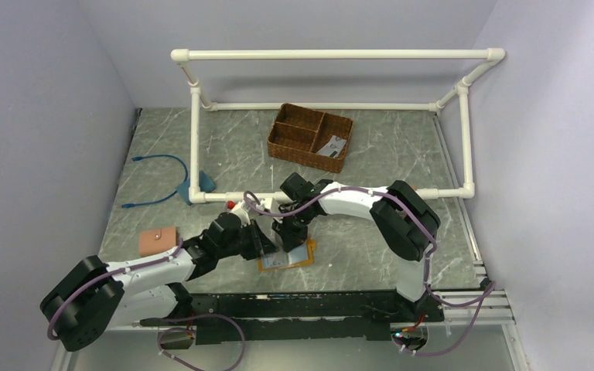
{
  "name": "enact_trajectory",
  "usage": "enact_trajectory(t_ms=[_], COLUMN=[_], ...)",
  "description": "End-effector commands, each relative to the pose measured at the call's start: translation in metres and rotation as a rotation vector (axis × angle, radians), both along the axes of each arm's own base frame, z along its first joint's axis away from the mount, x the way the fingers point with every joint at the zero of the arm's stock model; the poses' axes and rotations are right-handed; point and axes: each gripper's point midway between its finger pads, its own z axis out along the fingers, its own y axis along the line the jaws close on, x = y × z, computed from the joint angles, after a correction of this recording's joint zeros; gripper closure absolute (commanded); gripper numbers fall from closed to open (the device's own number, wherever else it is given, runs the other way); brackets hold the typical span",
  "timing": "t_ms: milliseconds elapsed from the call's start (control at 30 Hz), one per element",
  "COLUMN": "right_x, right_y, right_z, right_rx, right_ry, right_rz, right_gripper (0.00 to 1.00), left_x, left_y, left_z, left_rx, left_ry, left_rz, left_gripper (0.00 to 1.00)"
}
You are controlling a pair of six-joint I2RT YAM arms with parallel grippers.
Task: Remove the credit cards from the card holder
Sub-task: Remove the credit card from the card holder.
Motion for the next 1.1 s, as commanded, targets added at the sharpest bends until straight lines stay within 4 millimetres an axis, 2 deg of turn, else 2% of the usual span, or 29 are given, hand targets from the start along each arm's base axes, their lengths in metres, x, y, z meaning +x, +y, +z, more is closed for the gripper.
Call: enact_trajectory(t_ms=[0,100,267,500,633,667,733,767,867,1000,1067], right_x=[0.016,0.025,0.039,0.04,0.041,0.041,0.04,0.04,0.039,0.034,0.03], right_y=[0.004,-0.004,-0.016,-0.016,-0.015,-0.015,-0.015,-0.015,-0.014,-0.01,-0.007], right_z=[0.024,0.032,0.037,0.036,0.037,0.037,0.039,0.04,0.043,0.045,0.044], right_rx=[0.062,0.082,0.103,0.101,0.101,0.103,0.11,0.115,0.129,0.155,0.167], right_ry=[-0.034,-0.036,-0.008,0.024,0.027,0.029,0.035,0.04,0.052,0.098,0.134], right_rz=[-0.002,-0.035,-0.106,-0.137,-0.145,-0.146,-0.149,-0.151,-0.155,-0.157,-0.165], right_gripper=[0.82,0.78,0.79,0.85,0.86,0.86,0.86,0.86,0.86,0.85,0.85], left_x=[0.005,0.007,0.012,0.018,0.02,0.021,0.022,0.023,0.025,0.022,0.023], left_y=[-0.003,-0.008,-0.019,-0.032,-0.032,-0.032,-0.025,-0.02,-0.003,0.017,0.02], left_z=[0.002,0.004,0.007,0.009,0.006,0.005,-0.001,-0.004,-0.009,-0.005,0.002], left_rx=[-0.008,-0.017,-0.023,-0.038,-0.023,-0.011,0.03,0.062,0.156,0.249,0.262], left_ry=[-0.02,-0.027,-0.03,-0.028,-0.022,-0.02,-0.011,-0.007,-0.008,-0.025,-0.037], left_rz=[0.008,-0.006,-0.041,-0.069,-0.069,-0.065,-0.04,-0.021,0.019,0.037,0.042], left_gripper=[0.88,0.88,0.87,0.85,0.78,0.8,0.96,1.0,1.0,1.0,1.0])
